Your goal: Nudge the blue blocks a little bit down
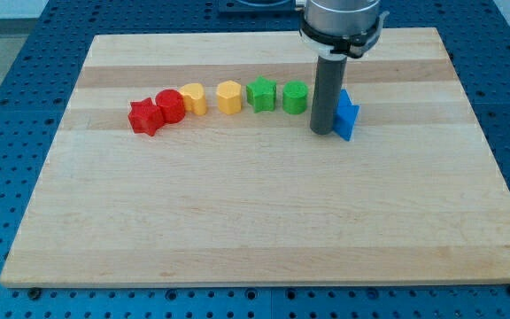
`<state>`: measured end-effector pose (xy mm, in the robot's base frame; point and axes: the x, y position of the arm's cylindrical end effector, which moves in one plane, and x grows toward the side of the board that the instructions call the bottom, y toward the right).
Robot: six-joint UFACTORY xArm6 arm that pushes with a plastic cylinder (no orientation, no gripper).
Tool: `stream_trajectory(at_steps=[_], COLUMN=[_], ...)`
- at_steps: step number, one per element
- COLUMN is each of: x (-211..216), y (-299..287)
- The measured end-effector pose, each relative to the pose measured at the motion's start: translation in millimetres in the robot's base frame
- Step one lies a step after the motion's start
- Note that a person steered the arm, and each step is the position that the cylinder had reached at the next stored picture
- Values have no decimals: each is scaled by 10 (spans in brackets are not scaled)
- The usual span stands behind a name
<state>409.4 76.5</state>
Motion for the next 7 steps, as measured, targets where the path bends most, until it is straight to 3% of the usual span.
stream_trajectory(at_steps=[4,6,7], x=[666,693,475], y=[40,1016,1493])
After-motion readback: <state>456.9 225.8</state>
